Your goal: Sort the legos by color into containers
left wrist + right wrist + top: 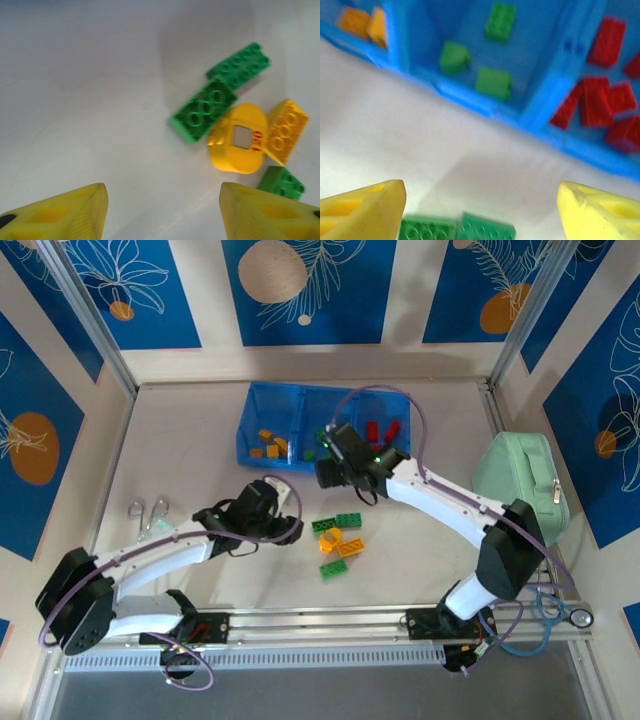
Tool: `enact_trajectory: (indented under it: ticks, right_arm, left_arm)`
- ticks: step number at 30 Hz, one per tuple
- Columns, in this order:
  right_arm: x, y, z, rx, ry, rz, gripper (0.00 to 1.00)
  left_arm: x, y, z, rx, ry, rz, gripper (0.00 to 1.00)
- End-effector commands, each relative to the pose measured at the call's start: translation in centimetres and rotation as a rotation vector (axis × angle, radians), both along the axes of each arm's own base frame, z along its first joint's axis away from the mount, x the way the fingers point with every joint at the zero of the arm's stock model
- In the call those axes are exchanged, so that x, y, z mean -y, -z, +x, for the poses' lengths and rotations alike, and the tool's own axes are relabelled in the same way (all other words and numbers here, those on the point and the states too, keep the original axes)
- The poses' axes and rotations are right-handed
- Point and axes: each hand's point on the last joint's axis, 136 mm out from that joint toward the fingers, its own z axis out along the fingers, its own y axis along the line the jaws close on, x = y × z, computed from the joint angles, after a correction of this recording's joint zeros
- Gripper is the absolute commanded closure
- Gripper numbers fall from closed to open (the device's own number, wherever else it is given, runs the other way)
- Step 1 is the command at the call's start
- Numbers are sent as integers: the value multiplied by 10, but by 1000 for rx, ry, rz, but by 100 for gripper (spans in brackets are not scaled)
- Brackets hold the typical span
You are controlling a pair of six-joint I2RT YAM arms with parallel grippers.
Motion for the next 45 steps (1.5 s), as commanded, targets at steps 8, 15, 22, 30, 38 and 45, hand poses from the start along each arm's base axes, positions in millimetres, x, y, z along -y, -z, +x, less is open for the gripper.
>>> enact_trajectory:
  ticks: [8,15,22,30,38,45]
  right_arm:
    - [51,0,-27,17,193,191,20]
    - [91,4,-44,27,296,292,20]
    - [110,13,-58,25,343,345,20]
    - [115,17,-62,19,351,363,20]
    - [113,19,-62,15,348,375,20]
    - [114,21,-63,14,354,373,20]
  left_arm:
    - [77,-1,-24,-23,251,-13,40]
    - [93,24,-35,-57,304,97,41]
    - [99,40,-32,-65,302,177,43]
    - [89,48,-23,-47,251,246,44]
    - [91,56,-23,-67,252,259,44]
    - [88,63,-21,-65,249,288,45]
